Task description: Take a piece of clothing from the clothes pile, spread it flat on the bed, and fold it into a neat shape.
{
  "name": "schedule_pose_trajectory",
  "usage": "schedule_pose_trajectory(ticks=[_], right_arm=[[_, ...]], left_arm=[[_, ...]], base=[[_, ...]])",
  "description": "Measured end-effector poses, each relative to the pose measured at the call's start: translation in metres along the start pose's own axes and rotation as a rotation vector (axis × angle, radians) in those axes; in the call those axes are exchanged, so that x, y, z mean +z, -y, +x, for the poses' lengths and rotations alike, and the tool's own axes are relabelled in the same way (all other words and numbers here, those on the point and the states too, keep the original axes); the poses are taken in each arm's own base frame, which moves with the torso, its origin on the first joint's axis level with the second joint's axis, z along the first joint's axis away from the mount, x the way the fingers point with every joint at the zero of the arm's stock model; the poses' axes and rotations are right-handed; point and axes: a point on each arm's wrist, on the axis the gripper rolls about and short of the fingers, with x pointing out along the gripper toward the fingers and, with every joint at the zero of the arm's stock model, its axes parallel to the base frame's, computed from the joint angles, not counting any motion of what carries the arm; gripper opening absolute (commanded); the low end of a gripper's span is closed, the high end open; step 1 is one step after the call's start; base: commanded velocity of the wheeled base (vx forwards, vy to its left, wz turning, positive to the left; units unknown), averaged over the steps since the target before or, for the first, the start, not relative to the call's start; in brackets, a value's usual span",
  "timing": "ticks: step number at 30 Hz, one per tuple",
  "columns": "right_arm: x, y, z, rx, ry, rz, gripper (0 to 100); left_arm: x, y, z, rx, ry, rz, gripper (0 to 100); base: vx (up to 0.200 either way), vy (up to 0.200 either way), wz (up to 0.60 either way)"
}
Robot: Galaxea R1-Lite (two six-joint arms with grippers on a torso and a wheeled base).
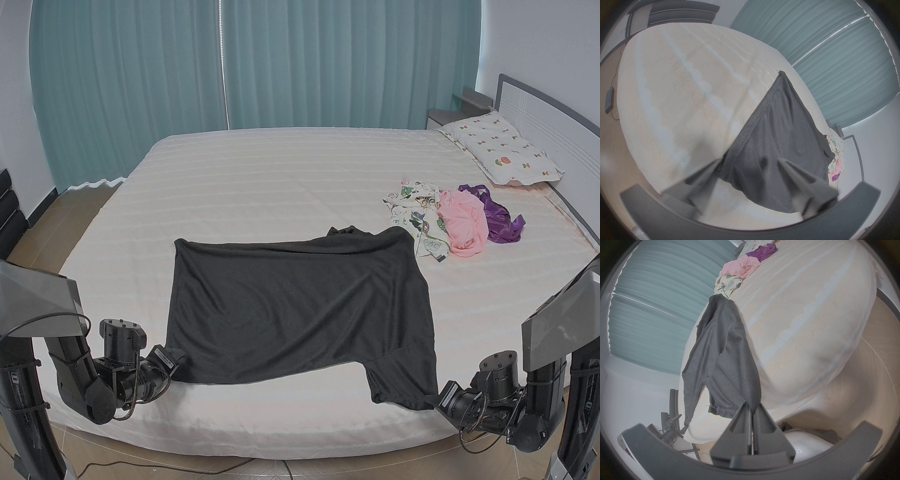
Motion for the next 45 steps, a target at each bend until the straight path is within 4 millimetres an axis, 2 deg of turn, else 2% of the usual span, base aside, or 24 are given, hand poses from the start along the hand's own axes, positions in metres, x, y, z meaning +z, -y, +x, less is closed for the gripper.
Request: schedule_pose_trajectory(ticks=[11,15,25,39,45], right_arm=[[0.003,0.001,0.000,-0.017,0.033,-0.006,0],[0.006,0.003,-0.002,-0.042,0.060,-0.027,0],[0.004,0.012,-0.014,-0.179,-0.009,-0.120,0],[0.002,0.025,-0.032,-0.324,-0.124,-0.244,0],[-0.001,0.028,-0.034,-0.357,-0.153,-0.267,0]], left_arm=[[-0.005,-0.006,0.000,0.030,-0.017,0.006,0],[-0.005,-0.010,-0.009,0.043,-0.020,0.029,0],[-0.006,-0.022,-0.035,0.076,-0.023,0.126,0],[-0.019,-0.043,-0.057,0.167,-0.095,0.364,0],[-0.023,-0.050,-0.058,0.249,-0.085,0.417,0]], base=[[0.000,0.000,0.00],[0.000,0.000,0.00],[0.000,0.000,0.00],[0.000,0.000,0.00],[0.000,0.000,0.00]])
